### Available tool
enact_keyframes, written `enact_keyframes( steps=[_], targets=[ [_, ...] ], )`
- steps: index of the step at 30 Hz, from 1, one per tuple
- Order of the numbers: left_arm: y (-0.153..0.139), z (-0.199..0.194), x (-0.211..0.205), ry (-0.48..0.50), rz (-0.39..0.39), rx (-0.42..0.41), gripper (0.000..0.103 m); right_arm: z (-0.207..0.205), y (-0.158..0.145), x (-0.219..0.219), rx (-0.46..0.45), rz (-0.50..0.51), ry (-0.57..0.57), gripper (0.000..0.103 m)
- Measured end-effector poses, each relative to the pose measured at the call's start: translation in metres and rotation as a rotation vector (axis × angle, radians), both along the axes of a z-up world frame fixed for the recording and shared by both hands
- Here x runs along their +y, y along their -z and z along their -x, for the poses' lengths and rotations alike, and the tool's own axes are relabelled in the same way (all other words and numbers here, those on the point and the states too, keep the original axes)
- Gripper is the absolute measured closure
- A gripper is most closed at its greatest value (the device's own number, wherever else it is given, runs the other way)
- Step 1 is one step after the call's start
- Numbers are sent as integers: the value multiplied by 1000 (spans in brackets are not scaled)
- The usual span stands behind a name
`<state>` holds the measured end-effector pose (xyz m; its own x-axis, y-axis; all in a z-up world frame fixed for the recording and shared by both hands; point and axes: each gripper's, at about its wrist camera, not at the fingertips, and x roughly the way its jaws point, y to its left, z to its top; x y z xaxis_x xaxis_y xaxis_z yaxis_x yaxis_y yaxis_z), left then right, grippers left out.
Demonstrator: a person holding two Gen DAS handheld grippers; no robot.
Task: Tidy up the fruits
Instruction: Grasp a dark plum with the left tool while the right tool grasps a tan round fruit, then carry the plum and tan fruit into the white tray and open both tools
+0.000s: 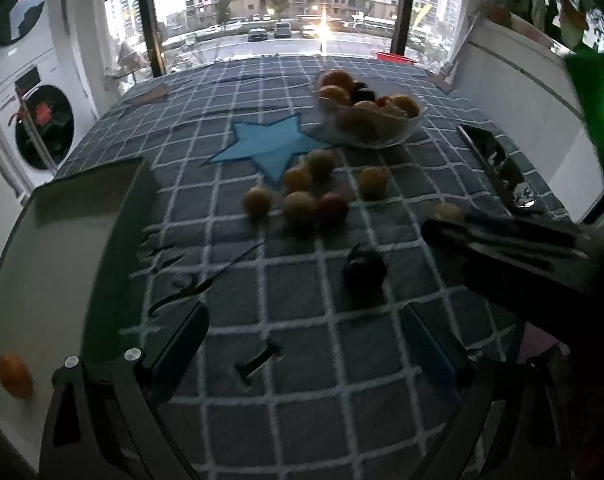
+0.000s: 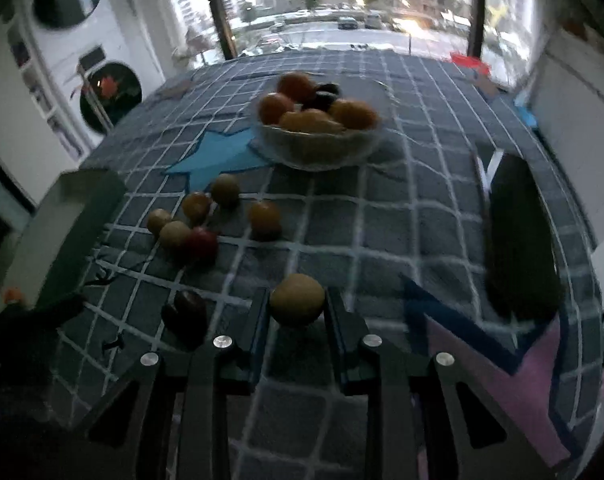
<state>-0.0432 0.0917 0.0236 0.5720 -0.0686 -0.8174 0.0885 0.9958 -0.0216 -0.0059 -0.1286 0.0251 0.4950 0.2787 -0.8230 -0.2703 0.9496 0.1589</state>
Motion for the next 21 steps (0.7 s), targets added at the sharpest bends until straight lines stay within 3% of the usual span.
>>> enact_keyframes(
  steps=[4, 7, 10, 12, 14, 15, 21],
  targets=[
    [7, -14, -16, 1, -19, 8, 6, 11, -2, -27, 17, -31, 35, 73],
    [14, -23, -21, -5, -34, 34, 22, 24, -5, -43, 21, -48, 49, 73],
    [16, -27, -21, -24, -11, 44, 24, 34, -5, -52, 23, -57, 59, 73],
    [14, -27, -23, -20, -11, 33, 38, 40, -4, -55, 26, -61, 62, 73],
    [11, -26, -26, 6, -3, 24, 69, 43, -4, -57, 30, -64, 63, 73],
    [10, -25, -27, 30, 13, 25, 74, 46, -4, -57, 34, -66, 63, 73],
    [-6, -3, -10, 30, 60, 5, 74, 58, -8, -54, 44, -71, 51, 73]
  ],
)
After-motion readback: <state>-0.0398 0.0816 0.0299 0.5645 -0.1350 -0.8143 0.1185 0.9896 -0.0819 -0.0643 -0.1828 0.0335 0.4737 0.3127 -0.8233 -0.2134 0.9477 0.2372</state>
